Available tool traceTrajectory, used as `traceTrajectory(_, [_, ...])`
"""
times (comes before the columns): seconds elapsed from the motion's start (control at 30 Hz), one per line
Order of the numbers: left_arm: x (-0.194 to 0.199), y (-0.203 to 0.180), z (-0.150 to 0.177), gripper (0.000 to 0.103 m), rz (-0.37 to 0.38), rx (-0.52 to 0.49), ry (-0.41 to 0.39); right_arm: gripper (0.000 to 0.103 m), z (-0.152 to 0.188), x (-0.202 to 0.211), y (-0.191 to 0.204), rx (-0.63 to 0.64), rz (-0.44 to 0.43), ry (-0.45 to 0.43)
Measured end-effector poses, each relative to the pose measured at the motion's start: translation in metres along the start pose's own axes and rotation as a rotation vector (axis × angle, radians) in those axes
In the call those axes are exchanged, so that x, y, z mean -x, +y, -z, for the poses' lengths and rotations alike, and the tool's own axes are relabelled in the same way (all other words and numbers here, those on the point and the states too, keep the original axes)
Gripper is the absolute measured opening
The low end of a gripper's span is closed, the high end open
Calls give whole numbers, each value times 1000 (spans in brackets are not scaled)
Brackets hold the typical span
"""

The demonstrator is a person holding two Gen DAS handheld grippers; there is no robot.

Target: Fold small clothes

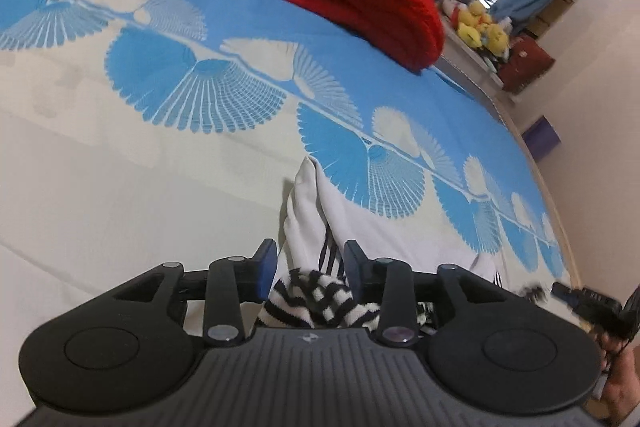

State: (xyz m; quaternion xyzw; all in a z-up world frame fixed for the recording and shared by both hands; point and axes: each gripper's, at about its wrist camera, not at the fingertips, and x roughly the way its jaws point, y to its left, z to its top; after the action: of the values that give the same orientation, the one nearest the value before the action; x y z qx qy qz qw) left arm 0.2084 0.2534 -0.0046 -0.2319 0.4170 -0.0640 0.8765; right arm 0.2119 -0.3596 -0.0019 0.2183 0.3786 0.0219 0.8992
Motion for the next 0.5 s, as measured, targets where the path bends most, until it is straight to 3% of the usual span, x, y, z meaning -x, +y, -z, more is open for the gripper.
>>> traceTrajectory(0.03, [1, -3, 2, 50, 0, -39, 15, 22, -2, 4, -2, 21, 12, -20])
traceTrajectory(0.1, [-1, -15, 6, 67, -25, -152, 79, 23, -2, 10, -6, 53, 14, -37])
traceTrajectory(0.13, [-3, -24, 9, 69, -40, -217, 107, 25, -1, 11, -7, 69, 8, -33])
traceTrajectory(0.27, [-11, -59, 35, 84, -96, -486, 165, 39, 11, 8, 1, 191, -41, 53])
traceTrajectory(0.37, [-27, -73, 58, 84, -175, -646, 197, 41, 26, 0, 16, 322, -32, 96])
traceTrajectory(0.5, [-47, -79, 74, 84, -255, -765, 149, 43, 32, -6, 31, 389, -40, 76])
